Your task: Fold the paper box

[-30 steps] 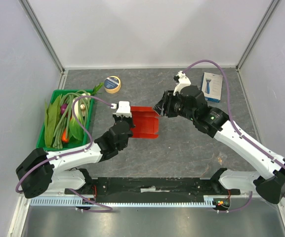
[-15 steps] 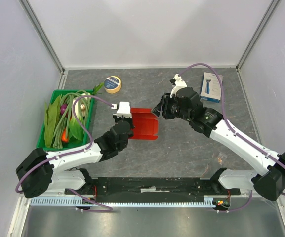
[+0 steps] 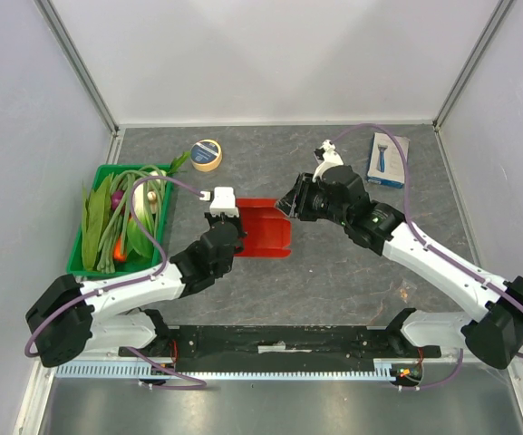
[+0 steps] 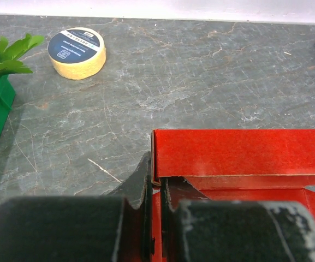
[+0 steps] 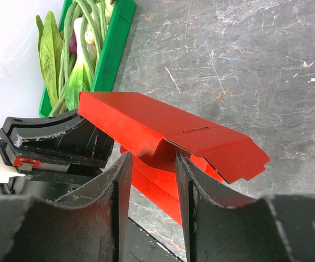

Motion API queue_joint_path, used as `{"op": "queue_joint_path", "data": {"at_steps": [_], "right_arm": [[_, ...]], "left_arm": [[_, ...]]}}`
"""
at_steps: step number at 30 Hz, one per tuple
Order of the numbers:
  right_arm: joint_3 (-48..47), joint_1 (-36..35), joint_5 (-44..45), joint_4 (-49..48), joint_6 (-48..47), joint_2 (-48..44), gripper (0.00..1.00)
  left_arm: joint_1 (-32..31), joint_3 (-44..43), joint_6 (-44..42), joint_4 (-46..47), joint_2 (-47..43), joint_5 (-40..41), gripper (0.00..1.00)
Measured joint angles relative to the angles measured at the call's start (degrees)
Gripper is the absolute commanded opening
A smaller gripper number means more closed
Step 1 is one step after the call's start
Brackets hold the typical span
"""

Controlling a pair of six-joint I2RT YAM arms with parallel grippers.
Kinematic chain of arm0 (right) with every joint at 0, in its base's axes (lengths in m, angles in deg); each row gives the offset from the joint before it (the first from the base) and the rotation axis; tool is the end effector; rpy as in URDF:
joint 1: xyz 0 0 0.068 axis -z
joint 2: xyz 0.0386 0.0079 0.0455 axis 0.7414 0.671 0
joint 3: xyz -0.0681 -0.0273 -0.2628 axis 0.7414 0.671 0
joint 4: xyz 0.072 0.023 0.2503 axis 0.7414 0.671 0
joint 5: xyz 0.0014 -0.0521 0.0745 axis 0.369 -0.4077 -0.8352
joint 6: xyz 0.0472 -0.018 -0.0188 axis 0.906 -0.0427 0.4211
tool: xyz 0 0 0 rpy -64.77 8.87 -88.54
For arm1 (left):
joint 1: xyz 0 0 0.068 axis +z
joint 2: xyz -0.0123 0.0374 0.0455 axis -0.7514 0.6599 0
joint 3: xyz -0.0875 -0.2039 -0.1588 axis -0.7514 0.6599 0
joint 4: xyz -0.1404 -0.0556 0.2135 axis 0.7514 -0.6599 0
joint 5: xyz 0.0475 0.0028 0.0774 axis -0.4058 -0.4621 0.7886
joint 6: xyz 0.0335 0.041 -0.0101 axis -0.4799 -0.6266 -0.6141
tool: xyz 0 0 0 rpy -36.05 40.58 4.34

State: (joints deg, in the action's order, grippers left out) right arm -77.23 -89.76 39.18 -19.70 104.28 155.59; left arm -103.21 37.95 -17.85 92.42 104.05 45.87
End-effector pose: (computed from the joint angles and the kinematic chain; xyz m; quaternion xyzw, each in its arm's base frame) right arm 0.2119 0.1909 0.3364 0.0338 0.8441 0.3792 0.3776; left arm 0.1670 -0.1878 0.2515 -0.0030 0.7525 -0.0601 0.6558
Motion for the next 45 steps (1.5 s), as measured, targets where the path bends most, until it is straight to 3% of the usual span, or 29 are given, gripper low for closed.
{"op": "queue_joint_path", "data": {"at_steps": [9,15,17,18,29,30,31,32,33,34,39,44,45], "right_arm": [[2.51,0.02,-0.85,-6.03,6.71,0.22,0.38],[5.66,0.13,-0.68,-11.1,13.4,0.26,0.26],[7.08,0.17,-0.48,-13.6,15.89,0.26,0.05],[7.65,0.17,-0.39,-14.56,16.68,0.26,0.0],[25.97,3.58,-7.54,-47.23,27.63,0.35,0.0],[26.36,3.82,-8.13,-48.28,27.8,0.33,0.28],[26.38,4.07,-8.87,-49.03,27.52,0.33,0.44],[26.25,4.5,-9.84,-49.24,26.95,0.31,0.5],[25.94,4.98,-10.49,-48.74,26.05,0.2,0.64],[25.49,5.42,-11.13,-47.6,24.63,-0.07,0.69],[19.98,6.47,-13.6,-31.26,11.72,-5.77,0.83],[16.33,8.39,-14.12,-17.03,-1.31,-16.55,0.73],[15.76,8.81,-14.05,-16.04,-2.21,-17.07,0.62]], "left_arm": [[0.0,0.0,0.96,-0.94,-0.5,0.15,0.02],[0.07,0.0,1.09,-1.7,-0.96,0.55,0.02],[0.11,0.0,1.14,-2.05,-1.07,0.59,0.02],[0.17,0.0,1.2,-2.27,-1.18,0.57,0.02],[0.11,0.0,6.23,-10.29,-4.7,-1.51,0.02],[-0.02,0.0,6.86,-11.02,-5.07,-1.86,0.02],[-0.11,-0.02,7.65,-11.58,-5.33,-2.12,0.02],[-0.13,-0.33,8.44,-12.26,-5.6,-2.27,0.02],[-0.13,-0.79,9.35,-13.11,-5.73,-2.34,0.02],[-0.11,-1.36,10.23,-13.97,-5.75,-2.32,0.02],[-0.22,-6.56,14.21,-20.5,-5.6,-2.21,0.02],[-0.24,-10.84,17.84,-25.51,-5.55,-1.9,0.02],[-0.24,-11.32,18.38,-26.49,-5.55,-1.79,0.02]]}}
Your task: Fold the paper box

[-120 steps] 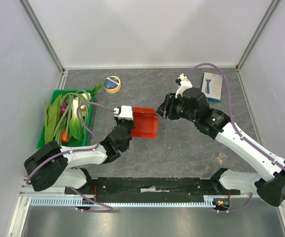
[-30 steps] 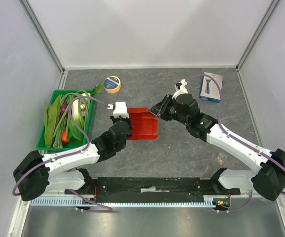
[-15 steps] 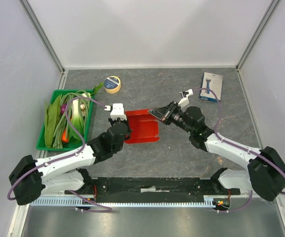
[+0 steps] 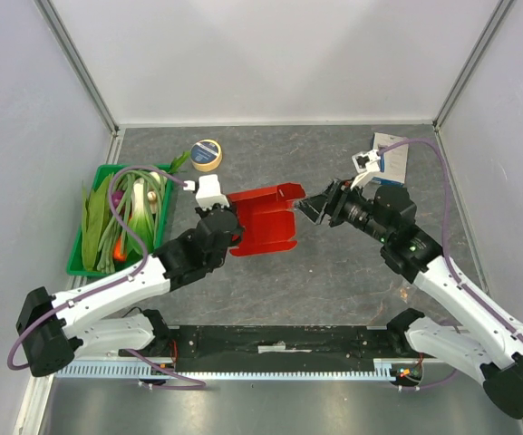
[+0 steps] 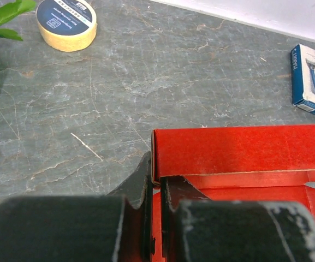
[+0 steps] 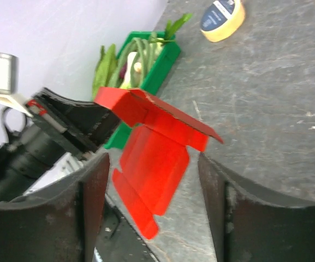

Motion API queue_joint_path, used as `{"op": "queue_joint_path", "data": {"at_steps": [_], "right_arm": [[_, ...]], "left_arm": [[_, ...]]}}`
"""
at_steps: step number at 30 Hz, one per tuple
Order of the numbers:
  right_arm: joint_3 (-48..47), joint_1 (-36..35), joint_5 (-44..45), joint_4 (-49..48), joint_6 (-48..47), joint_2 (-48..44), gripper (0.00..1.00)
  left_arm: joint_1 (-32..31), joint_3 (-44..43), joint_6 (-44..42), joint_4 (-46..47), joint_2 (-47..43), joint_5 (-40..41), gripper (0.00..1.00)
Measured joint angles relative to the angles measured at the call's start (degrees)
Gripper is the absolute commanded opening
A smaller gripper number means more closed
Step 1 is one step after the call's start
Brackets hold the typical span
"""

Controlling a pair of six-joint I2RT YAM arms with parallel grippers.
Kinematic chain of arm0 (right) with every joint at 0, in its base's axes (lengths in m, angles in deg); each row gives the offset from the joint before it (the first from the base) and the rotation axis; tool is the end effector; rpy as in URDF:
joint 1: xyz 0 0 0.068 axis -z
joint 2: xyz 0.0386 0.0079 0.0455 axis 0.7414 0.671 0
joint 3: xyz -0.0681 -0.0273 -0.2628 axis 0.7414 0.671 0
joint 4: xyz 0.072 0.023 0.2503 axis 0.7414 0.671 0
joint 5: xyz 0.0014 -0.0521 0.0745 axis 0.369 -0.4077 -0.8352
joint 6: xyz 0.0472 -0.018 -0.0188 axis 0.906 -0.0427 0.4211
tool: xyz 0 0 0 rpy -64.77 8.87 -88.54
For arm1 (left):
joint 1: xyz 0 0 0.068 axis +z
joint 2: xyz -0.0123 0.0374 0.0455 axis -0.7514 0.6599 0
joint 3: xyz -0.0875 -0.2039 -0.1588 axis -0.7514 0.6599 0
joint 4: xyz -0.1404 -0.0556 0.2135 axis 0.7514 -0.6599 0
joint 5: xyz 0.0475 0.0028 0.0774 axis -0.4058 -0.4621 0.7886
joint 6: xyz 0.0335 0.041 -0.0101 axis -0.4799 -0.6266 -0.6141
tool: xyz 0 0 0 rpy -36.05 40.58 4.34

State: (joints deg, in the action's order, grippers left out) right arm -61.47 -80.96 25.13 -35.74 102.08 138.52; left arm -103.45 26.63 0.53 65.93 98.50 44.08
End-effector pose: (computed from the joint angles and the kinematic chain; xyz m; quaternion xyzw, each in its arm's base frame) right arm 0.1821 0.1297 0.3379 -0.0083 0.7528 0.4853 0.4446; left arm 0.1585 -0.1789 0.2971 -0.0766 0.7858 -0.1191 0.6020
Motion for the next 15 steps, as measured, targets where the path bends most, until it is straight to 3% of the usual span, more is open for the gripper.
{"op": "queue_joint_path", "data": {"at_steps": [3,15], "right_arm": [[-0.17,0.74,0.85,1.33,-1.44,-0.02,0.45],[-0.09,-2.08,7.69,1.99,-2.51,7.48,0.38]], "left_arm": [[0.02,-1.38,1.16,-2.75,0.26,0.66,0.02],[0.0,-3.43,1.81,-6.51,1.33,2.1,0.02]]}}
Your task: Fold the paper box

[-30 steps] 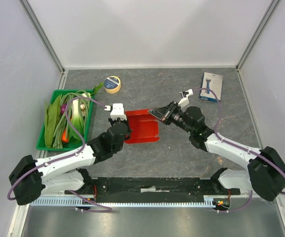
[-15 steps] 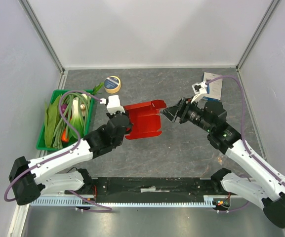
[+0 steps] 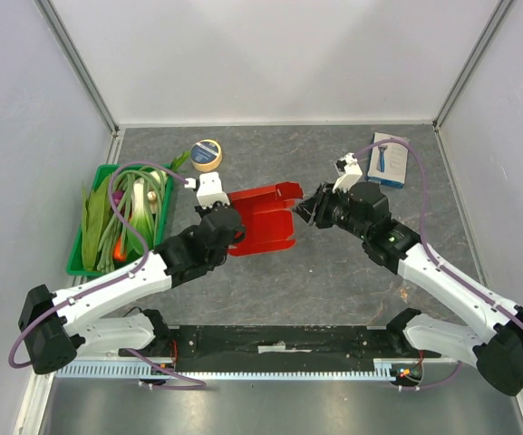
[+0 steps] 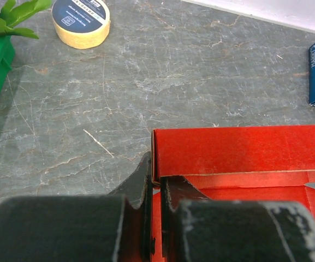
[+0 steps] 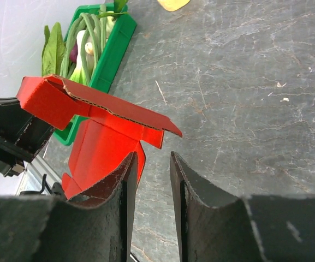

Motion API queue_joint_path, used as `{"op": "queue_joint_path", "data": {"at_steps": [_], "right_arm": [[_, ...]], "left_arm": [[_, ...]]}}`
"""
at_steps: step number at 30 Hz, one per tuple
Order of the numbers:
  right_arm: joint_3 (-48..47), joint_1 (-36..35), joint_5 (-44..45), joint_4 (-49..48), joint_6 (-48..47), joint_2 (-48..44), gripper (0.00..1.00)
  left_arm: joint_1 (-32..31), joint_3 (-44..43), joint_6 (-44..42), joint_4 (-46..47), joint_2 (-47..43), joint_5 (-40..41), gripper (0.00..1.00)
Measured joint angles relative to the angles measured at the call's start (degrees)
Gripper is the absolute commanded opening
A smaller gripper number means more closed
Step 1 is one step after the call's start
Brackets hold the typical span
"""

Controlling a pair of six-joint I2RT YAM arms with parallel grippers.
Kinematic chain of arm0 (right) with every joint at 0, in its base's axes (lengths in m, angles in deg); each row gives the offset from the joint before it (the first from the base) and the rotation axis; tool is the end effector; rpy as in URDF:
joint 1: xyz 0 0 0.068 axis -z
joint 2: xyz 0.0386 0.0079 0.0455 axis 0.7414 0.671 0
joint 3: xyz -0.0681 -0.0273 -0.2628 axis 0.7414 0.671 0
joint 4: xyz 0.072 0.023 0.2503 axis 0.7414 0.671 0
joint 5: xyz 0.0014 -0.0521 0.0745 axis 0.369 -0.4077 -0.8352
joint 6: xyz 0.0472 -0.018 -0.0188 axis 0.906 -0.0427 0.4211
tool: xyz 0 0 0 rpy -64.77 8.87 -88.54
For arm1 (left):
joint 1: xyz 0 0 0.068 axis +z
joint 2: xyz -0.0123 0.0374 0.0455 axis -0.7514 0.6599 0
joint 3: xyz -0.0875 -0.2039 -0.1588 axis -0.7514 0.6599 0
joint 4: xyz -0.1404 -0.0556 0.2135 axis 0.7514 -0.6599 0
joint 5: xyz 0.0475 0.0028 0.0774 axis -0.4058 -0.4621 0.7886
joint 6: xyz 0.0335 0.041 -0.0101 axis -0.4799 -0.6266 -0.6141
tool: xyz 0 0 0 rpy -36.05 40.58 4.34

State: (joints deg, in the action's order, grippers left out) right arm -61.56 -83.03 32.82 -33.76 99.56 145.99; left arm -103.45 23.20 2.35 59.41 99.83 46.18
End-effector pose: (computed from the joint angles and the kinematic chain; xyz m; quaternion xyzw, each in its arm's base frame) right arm 0.2023 0.1481 0.3062 0.0128 0.8046 0.4096 0.4297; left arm 0.1602 -0.1799 0.3026 -0.0828 0.7966 -0.0890 0.5921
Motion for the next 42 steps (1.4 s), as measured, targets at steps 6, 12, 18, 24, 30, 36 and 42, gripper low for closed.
{"op": "queue_joint_path", "data": {"at_steps": [6,12,18,24,30,36,42], "right_arm": [[0.0,-1.11,3.34,-0.72,0.09,0.66,0.32],[0.0,-2.64,4.85,-2.82,0.13,3.13,0.17],[0.0,-4.48,7.63,-3.76,-0.09,3.87,0.03],[-1.6,-8.9,13.33,-2.75,-2.69,6.34,0.0],[-5.88,-14.4,20.83,0.72,-8.31,11.08,0.07],[-13.03,-19.91,27.91,5.57,-16.87,18.67,0.11],[-13.88,-22.05,30.01,6.25,-21.27,21.35,0.24]], "left_arm": [[0.0,-0.04,0.48,-0.02,0.33,0.17,0.02],[0.0,-0.04,0.7,-0.24,0.44,0.22,0.02],[0.02,-0.24,0.7,-1.01,1.44,0.9,0.02],[0.02,-0.55,0.7,-1.86,3.13,1.75,0.02],[0.04,-0.55,0.66,-3.58,3.54,1.86,0.02],[0.26,-0.55,0.66,-3.98,3.8,2.29,0.02],[0.13,-0.55,0.66,-4.15,3.96,1.51,0.02]]}}
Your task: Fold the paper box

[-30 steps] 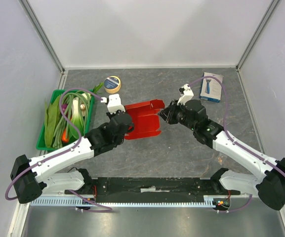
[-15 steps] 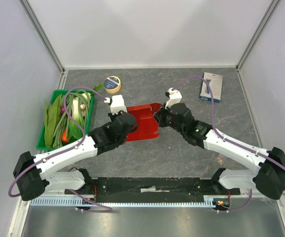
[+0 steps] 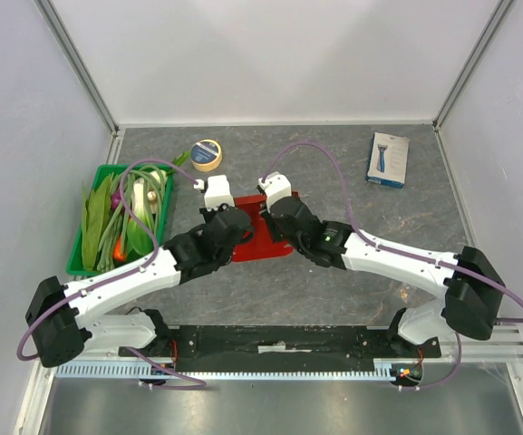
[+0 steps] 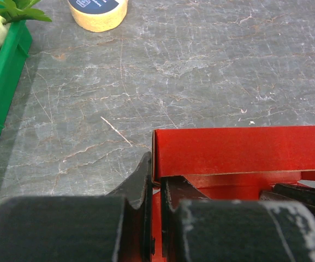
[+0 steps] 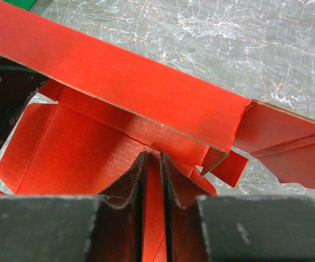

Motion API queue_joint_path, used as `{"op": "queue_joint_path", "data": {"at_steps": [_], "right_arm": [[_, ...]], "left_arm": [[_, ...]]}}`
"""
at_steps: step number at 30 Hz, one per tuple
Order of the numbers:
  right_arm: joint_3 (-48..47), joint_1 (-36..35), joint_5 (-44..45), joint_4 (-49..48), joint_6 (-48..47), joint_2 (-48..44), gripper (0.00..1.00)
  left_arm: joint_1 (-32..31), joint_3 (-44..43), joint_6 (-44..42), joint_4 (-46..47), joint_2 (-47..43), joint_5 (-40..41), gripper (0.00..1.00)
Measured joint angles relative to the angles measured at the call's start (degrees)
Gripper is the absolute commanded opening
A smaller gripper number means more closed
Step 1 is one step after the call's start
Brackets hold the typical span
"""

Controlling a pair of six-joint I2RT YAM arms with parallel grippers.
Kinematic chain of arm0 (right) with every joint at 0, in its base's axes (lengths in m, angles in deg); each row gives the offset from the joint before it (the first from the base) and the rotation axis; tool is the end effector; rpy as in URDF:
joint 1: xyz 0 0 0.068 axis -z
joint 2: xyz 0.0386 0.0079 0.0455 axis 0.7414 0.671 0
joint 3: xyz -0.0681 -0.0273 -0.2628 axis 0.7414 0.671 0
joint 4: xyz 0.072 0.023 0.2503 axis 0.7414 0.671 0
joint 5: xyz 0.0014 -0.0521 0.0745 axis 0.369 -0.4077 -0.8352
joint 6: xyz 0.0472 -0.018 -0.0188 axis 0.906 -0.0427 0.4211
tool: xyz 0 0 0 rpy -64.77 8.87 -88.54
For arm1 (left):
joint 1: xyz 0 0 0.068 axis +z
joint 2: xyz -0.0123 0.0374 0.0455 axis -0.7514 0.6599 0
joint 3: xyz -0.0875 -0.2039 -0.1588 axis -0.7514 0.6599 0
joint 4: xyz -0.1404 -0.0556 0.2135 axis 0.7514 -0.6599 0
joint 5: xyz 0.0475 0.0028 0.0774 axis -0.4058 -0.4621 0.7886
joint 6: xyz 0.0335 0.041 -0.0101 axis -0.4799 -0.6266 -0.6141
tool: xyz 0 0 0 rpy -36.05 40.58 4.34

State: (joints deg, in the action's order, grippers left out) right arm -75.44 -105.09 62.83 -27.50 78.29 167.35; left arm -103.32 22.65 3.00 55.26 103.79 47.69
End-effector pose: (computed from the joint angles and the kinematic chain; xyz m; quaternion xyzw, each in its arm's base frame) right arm 0.1891 0.2684 0.2808 -0.1727 0.8414 0.1709 0.4828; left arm 0.1663 -0.1865 0.2846 -0.0662 0.8180 -0.0360 0.5703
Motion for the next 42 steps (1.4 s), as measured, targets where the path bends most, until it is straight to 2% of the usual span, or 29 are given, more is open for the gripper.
{"op": "queue_joint_path", "data": {"at_steps": [3,5,8,11,14,21,25,27,30,42], "right_arm": [[0.15,-0.02,-0.48,0.76,-1.22,-1.25,0.34],[0.76,-0.02,-1.36,2.4,-2.08,-3.78,0.45],[1.84,0.09,-2.67,7.21,-4.0,-9.75,0.5],[1.33,0.42,-3.43,13.44,-6.43,-16.02,0.49],[-1.97,1.73,-3.76,19.8,-8.87,-17.53,0.47],[-6.36,5.77,-8.41,25.7,-17.22,-10.51,0.43],[-6.29,6.36,-10.58,26.1,-21.62,-6.97,0.34],[-6.29,6.47,-10.75,25.94,-23.12,-6.51,0.33],[-6.25,6.51,-10.82,25.18,-24.5,-6.43,0.4],[-6.32,6.82,-10.34,29.29,-23.47,-10.58,0.45]], "left_arm": [[0.0,0.11,-0.07,0.55,0.02,-0.22,0.02],[-0.09,0.48,-0.87,1.84,0.02,-0.24,0.02],[-0.11,1.62,-3.17,4.28,0.0,-0.42,0.02],[-0.11,3.45,-6.25,7.02,0.0,-1.66,0.02],[-0.07,5.84,-10.03,10.38,-0.28,-3.52,0.02],[0.22,7.63,-16.5,14.78,-1.09,-8.44,0.02],[0.28,7.98,-18.03,15.96,-2.12,-10.54,0.02],[0.28,7.98,-18.82,16.44,-2.38,-11.52,0.02],[0.28,7.98,-20.22,17.07,-2.43,-12.55,0.02],[0.55,7.98,-22.62,17.11,-1.33,-13.64,0.02]]}}
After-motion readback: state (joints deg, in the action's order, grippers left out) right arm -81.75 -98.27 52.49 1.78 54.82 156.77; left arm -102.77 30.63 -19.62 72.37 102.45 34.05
